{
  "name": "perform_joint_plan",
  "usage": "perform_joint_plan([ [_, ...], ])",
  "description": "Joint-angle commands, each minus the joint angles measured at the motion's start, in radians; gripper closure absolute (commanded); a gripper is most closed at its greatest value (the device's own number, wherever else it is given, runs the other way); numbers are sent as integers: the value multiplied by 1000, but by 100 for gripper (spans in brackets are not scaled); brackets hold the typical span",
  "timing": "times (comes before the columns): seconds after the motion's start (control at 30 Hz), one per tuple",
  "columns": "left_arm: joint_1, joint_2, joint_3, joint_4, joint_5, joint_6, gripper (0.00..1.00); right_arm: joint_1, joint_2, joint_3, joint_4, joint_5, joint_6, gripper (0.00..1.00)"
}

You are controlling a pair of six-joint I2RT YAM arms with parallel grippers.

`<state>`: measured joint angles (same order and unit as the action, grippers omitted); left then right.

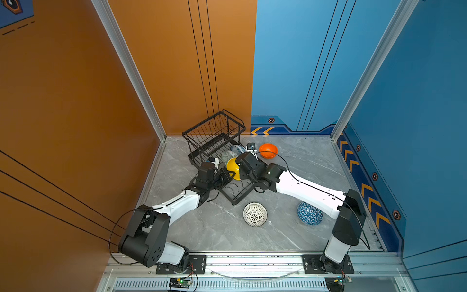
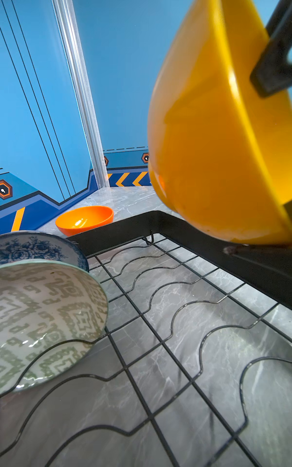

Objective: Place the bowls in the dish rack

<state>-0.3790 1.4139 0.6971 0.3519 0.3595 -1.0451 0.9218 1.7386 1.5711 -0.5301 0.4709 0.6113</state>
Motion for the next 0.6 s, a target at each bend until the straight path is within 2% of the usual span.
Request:
perform_joint_plan([
  [0.0, -1, -45, -18, 61, -22, -15, 100, -11, -61, -38, 35, -52, 18, 62],
  [0.17, -1, -64, -42, 101, -24, -43, 100, -20, -106, -102, 71, -102, 29, 49],
  [0.37, 0, -64, -84, 201, -21, -100, 100, -40, -182, -252, 240, -250, 82, 27],
  [0.43, -1, -60, -94, 234, -18, -115, 100, -40, -190, -278, 266, -263, 95, 25],
  [0.57, -1, -50, -101, 278, -2, -144, 100, -39, -191, -318, 310, -244, 122, 26],
])
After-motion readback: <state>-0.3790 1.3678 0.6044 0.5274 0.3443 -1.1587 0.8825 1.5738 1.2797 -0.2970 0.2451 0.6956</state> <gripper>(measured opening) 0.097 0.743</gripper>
